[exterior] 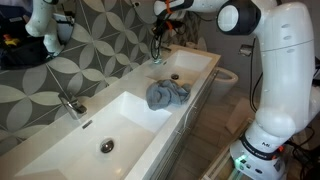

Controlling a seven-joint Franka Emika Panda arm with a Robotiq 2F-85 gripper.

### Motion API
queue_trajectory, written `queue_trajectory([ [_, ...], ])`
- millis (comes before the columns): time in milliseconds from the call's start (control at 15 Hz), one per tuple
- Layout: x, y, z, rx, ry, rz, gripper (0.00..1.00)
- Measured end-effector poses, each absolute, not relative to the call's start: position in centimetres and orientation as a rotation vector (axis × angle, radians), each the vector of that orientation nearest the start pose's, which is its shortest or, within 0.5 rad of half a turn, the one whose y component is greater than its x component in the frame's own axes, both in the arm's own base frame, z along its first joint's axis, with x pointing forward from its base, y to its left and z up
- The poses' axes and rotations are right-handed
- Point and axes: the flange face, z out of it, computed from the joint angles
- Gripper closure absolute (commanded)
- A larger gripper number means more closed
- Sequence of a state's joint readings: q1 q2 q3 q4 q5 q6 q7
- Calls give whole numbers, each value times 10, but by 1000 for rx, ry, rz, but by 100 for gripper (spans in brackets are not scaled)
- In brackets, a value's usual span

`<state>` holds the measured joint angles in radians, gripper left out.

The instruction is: Press down on the pump bottle

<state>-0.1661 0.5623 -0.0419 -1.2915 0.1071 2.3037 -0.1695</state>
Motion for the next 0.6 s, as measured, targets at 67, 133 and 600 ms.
queue_trajectory([
  [67,742,-146,471,-3069,125,-713,98],
  [133,741,-146,471,-3069,128,-712,98],
  [600,741,-147,473,-3063,157,-708,98],
])
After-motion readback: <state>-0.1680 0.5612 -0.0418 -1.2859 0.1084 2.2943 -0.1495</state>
